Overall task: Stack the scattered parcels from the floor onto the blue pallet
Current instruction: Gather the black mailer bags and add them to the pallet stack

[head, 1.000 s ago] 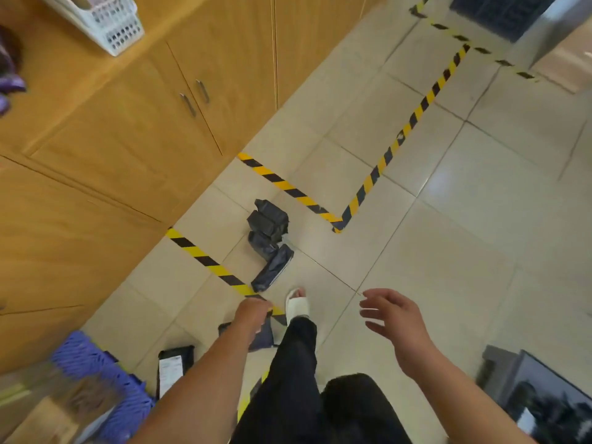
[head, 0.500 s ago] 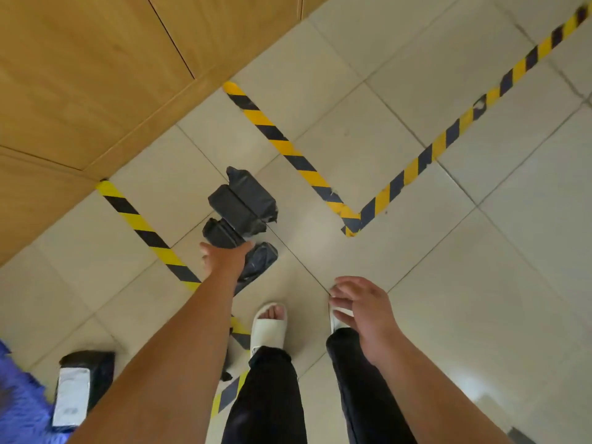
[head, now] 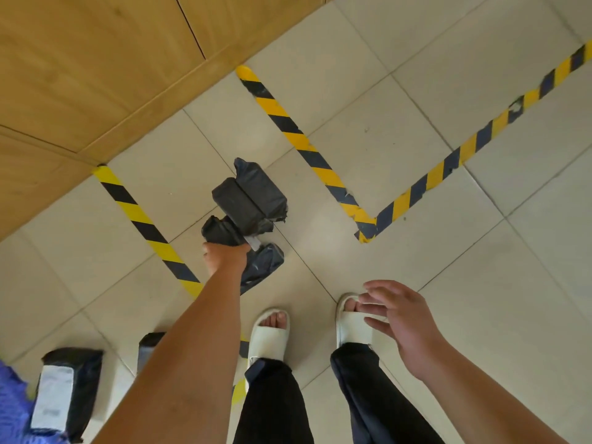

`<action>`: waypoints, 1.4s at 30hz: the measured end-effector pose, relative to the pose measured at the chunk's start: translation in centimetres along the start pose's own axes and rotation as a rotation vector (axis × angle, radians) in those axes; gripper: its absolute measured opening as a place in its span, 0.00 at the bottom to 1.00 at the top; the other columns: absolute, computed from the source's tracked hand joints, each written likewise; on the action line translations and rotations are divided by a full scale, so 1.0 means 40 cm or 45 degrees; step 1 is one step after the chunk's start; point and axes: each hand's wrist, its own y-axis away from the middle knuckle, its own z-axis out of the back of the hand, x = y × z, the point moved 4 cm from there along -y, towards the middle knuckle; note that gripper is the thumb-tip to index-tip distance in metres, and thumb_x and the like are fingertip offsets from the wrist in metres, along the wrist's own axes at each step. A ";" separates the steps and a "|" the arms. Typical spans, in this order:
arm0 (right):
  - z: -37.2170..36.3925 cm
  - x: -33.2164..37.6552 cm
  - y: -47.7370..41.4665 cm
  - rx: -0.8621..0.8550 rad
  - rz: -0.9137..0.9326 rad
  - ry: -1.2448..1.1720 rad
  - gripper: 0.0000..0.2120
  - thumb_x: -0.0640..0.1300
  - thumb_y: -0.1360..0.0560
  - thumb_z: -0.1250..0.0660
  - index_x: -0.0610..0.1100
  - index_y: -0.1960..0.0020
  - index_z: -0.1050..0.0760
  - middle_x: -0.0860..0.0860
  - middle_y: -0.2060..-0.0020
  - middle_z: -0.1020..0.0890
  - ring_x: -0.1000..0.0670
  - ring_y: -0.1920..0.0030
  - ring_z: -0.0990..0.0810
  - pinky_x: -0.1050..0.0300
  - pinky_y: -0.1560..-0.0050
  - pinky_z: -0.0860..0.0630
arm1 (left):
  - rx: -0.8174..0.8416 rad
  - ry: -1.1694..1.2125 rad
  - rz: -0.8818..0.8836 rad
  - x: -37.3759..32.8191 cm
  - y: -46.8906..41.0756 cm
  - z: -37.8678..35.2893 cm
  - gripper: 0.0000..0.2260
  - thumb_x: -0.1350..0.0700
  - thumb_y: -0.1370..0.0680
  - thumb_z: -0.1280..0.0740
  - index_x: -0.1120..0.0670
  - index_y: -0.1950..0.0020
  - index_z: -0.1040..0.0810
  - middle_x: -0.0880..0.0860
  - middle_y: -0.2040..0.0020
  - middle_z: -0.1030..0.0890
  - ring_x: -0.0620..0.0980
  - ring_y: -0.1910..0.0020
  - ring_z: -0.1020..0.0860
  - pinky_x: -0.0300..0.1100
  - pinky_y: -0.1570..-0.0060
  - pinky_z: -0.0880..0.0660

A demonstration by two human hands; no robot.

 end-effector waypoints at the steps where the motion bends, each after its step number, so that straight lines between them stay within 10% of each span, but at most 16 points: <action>1: -0.006 0.003 -0.004 0.004 0.012 -0.007 0.06 0.35 0.21 0.35 0.37 0.48 0.20 0.36 0.56 0.17 0.39 0.53 0.17 0.47 0.46 0.22 | -0.004 0.006 0.001 0.003 -0.012 -0.004 0.39 0.47 0.37 0.22 0.59 0.33 0.35 0.61 0.43 0.20 0.63 0.48 0.19 0.59 0.49 0.20; 10: -0.105 -0.004 0.146 0.237 -0.108 -0.031 0.08 0.33 0.18 0.42 0.39 0.51 0.25 0.43 0.63 0.25 0.51 0.67 0.24 0.61 0.64 0.28 | -0.019 0.495 0.118 0.111 0.138 0.239 0.33 0.53 0.35 0.22 0.55 0.35 0.32 0.53 0.45 0.23 0.56 0.47 0.22 0.50 0.46 0.23; 18: -0.231 0.115 0.603 0.453 -0.155 0.099 0.13 0.41 0.20 0.34 0.40 0.36 0.25 0.39 0.40 0.19 0.44 0.47 0.16 0.45 0.44 0.20 | 0.347 1.118 0.235 0.175 0.647 0.689 0.20 0.59 0.28 0.25 0.55 0.38 0.24 0.55 0.44 0.17 0.55 0.45 0.18 0.49 0.46 0.20; 29: -0.167 0.362 1.076 0.604 0.221 0.050 0.19 0.56 0.26 0.29 0.48 0.39 0.24 0.46 0.43 0.19 0.43 0.42 0.19 0.39 0.38 0.25 | 0.524 1.421 -0.193 0.136 1.136 1.046 0.27 0.66 0.32 0.26 0.54 0.34 0.25 0.56 0.43 0.16 0.55 0.48 0.16 0.47 0.56 0.19; 34: -0.105 0.517 1.142 0.712 0.914 0.567 0.28 0.50 0.29 0.23 0.54 0.34 0.31 0.52 0.37 0.24 0.54 0.41 0.23 0.58 0.47 0.26 | 0.263 1.207 -0.514 0.174 1.263 1.174 0.34 0.57 0.45 0.21 0.52 0.38 0.23 0.54 0.46 0.15 0.59 0.46 0.17 0.45 0.58 0.19; 39: -0.184 0.504 1.223 1.180 1.522 1.708 0.43 0.62 0.34 0.23 0.60 0.24 0.38 0.63 0.28 0.39 0.57 0.25 0.44 0.47 0.23 0.44 | 0.238 0.836 -0.635 0.288 1.390 1.206 0.34 0.58 0.41 0.23 0.46 0.37 0.24 0.51 0.42 0.18 0.56 0.43 0.20 0.54 0.50 0.19; 42: -0.210 0.438 1.268 1.440 1.381 2.062 0.37 0.66 0.37 0.23 0.62 0.30 0.30 0.66 0.32 0.31 0.57 0.27 0.34 0.45 0.27 0.35 | 0.227 0.812 -0.612 0.388 1.479 1.234 0.34 0.61 0.40 0.24 0.48 0.34 0.26 0.50 0.42 0.19 0.53 0.46 0.21 0.45 0.54 0.20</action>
